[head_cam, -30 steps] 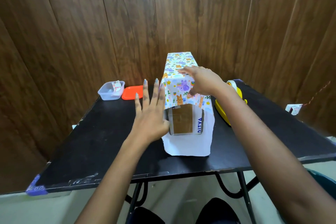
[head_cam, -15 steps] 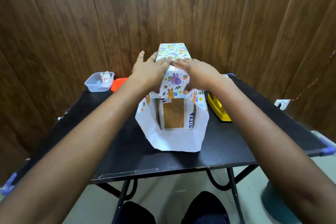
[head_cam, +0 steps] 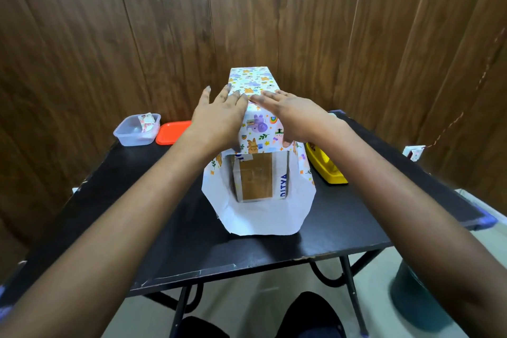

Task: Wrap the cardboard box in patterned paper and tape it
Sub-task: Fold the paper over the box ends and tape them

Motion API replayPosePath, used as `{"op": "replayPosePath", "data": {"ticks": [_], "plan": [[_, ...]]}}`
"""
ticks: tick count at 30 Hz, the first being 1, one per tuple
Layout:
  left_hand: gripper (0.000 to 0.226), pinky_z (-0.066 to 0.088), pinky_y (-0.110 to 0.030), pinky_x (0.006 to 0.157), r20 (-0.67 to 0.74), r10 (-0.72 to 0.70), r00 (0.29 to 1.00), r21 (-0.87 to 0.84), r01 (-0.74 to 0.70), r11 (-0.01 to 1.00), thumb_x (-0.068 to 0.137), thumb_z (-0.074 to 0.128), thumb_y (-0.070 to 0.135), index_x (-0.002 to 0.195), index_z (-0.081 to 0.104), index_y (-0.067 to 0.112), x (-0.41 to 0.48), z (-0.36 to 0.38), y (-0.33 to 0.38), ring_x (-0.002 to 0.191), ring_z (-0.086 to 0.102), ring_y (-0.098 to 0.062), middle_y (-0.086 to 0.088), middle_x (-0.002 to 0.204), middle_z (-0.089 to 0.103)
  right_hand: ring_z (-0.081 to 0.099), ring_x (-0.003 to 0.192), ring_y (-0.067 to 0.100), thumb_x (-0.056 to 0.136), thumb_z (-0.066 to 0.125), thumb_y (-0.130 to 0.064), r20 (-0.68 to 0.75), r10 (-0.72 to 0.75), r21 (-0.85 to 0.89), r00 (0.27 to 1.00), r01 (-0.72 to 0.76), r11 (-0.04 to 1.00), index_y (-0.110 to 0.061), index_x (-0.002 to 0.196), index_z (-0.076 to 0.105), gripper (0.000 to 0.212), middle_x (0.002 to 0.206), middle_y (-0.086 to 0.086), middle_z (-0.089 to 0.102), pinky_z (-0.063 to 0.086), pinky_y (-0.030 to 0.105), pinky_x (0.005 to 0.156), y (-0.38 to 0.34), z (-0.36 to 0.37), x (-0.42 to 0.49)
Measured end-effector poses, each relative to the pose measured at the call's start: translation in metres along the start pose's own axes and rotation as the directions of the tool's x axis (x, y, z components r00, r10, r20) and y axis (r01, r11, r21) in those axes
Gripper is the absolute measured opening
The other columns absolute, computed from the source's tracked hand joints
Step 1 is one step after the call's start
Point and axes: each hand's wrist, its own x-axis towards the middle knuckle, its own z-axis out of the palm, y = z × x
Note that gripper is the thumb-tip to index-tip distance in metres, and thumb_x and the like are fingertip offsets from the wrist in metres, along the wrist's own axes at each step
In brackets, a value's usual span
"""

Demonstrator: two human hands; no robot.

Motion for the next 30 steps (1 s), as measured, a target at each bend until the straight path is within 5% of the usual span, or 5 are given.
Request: {"op": "replayPosePath", "data": {"ticks": [8, 15, 20, 24, 30], "plan": [[0.086, 0.003, -0.045, 0.116, -0.169, -0.089, 0.982, -0.100, 0.073, 0.992, 0.077, 0.063, 0.057, 0.138, 0.033, 0.004, 0.007, 0.010, 0.018, 0.144, 0.013, -0.026, -0.013, 0.147, 0.035, 0.027, 0.141, 0.017, 0.075, 0.076, -0.012, -0.015, -0.013, -0.016, 1.000, 0.013, 1.000, -0.028, 0.151, 0.004, 0.106, 0.158, -0.003, 0.017, 0.041, 0.028, 0.090, 0.007, -0.006, -0.002], [0.087, 0.007, -0.037, 0.116, -0.223, -0.012, 0.975, -0.115, -0.014, 0.993, 0.078, 0.066, 0.049, 0.143, 0.026, 0.006, 0.002, 0.013, 0.018, 0.140, 0.024, -0.022, -0.010, 0.148, 0.032, 0.009, 0.146, 0.017, 0.072, 0.080, -0.018, -0.037, -0.033, 0.072, 0.999, 0.035, 0.997, -0.023, 0.152, 0.004, 0.110, 0.159, -0.002, 0.008, 0.027, 0.030, 0.110, 0.009, 0.004, 0.000], [0.091, 0.006, -0.039, 0.116, -0.212, -0.017, 0.977, -0.081, -0.001, 0.997, 0.078, 0.066, 0.049, 0.145, 0.021, 0.008, -0.002, 0.017, 0.018, 0.142, 0.018, -0.023, -0.009, 0.151, 0.026, -0.005, 0.147, 0.014, 0.075, 0.077, -0.034, 0.103, -0.039, 0.316, 0.994, 0.005, 0.949, -0.019, 0.152, 0.003, 0.108, 0.160, -0.001, -0.004, 0.009, 0.030, 0.117, 0.012, -0.007, -0.001], [0.090, 0.003, -0.039, 0.116, -0.206, -0.020, 0.978, -0.057, 0.008, 0.998, 0.080, 0.063, 0.050, 0.145, 0.018, 0.008, -0.002, 0.019, 0.018, 0.143, 0.014, -0.024, -0.009, 0.152, 0.024, 0.002, 0.146, 0.014, 0.087, 0.063, -0.039, 0.070, -0.047, 0.339, 0.996, 0.020, 0.941, -0.016, 0.152, 0.012, 0.086, 0.160, -0.001, 0.005, 0.012, 0.030, 0.115, 0.009, -0.015, 0.004], [0.085, 0.000, -0.039, 0.117, -0.229, 0.025, 0.973, -0.034, -0.034, 0.999, 0.084, 0.059, 0.050, 0.145, 0.019, 0.009, -0.003, 0.017, 0.013, 0.143, 0.015, -0.022, -0.008, 0.153, 0.023, 0.006, 0.147, 0.015, 0.083, 0.067, -0.042, 0.047, -0.030, 0.276, 0.998, 0.016, 0.961, -0.019, 0.152, 0.009, 0.092, 0.159, -0.004, 0.010, 0.011, 0.034, 0.118, 0.005, -0.008, 0.016]]}}
